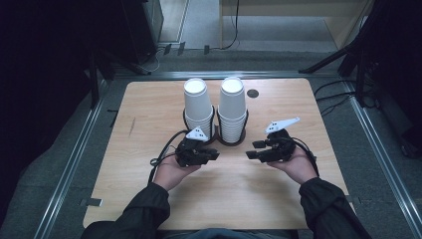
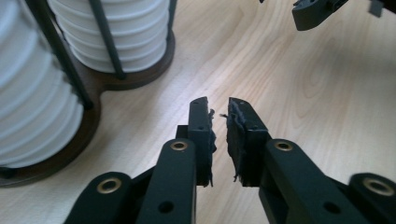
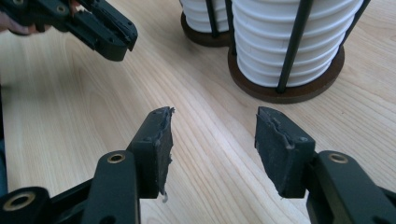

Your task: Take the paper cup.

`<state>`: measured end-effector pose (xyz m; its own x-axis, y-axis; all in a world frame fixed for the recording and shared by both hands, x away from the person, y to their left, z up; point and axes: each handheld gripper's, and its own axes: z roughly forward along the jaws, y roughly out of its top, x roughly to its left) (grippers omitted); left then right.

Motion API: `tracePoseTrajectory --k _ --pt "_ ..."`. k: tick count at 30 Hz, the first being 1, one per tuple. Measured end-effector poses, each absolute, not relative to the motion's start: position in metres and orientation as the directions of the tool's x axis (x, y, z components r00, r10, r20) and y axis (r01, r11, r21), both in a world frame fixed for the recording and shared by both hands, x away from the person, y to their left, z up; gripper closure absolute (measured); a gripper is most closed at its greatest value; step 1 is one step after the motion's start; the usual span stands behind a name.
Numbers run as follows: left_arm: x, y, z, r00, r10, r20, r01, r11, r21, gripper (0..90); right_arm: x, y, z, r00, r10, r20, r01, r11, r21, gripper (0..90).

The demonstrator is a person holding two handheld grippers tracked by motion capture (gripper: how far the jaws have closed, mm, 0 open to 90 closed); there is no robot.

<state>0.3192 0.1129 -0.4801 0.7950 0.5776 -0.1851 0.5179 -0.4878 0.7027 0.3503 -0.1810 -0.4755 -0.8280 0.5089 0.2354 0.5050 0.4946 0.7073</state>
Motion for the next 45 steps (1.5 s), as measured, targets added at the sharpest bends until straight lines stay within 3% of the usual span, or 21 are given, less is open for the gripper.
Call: tracePoseTrajectory --k 6,9,11,15,23,30,40,45 --pt "0.323 0.112 -0.477 0.788 0.582 -0.202 0.518 -0.449 0.728 84.4 0.351 -0.183 -0.464 -0.826 0.519 0.221 0.495 0.478 0.725 46.8" --pt "0.327 0.112 -0.474 0.786 0.597 -0.161 0.503 -0.465 0.729 85.0 0.354 -0.183 -0.456 -0.828 0.521 0.207 0.488 0.486 0.725 45.2" --pt "0.333 0.113 -0.467 0.778 0.603 -0.178 0.514 -0.447 0.732 86.4 0.357 -0.183 -0.452 -0.834 0.515 0.200 0.479 0.493 0.727 40.9" --pt "0.339 0.112 -0.458 0.771 0.614 -0.171 0.516 -0.444 0.732 87.3 0.363 -0.184 -0.444 -0.835 0.498 0.232 0.491 0.486 0.723 40.9" --pt "0.352 0.103 -0.444 0.740 0.639 -0.210 0.548 -0.392 0.739 89.6 0.379 -0.186 -0.424 -0.831 0.520 0.197 0.478 0.487 0.731 38.8" --pt "0.359 0.084 -0.436 0.727 0.676 -0.122 0.519 -0.424 0.742 89.7 0.395 -0.177 -0.403 -0.818 0.531 0.221 0.499 0.465 0.731 31.6" --pt "0.366 0.077 -0.432 0.681 0.720 -0.130 0.551 -0.388 0.739 89.6 0.411 -0.163 -0.381 -0.822 0.539 0.184 0.468 0.457 0.756 28.0" --pt "0.370 0.076 -0.433 0.667 0.731 -0.146 0.567 -0.370 0.736 89.5 0.423 -0.152 -0.365 -0.820 0.534 0.207 0.475 0.433 0.766 21.1"
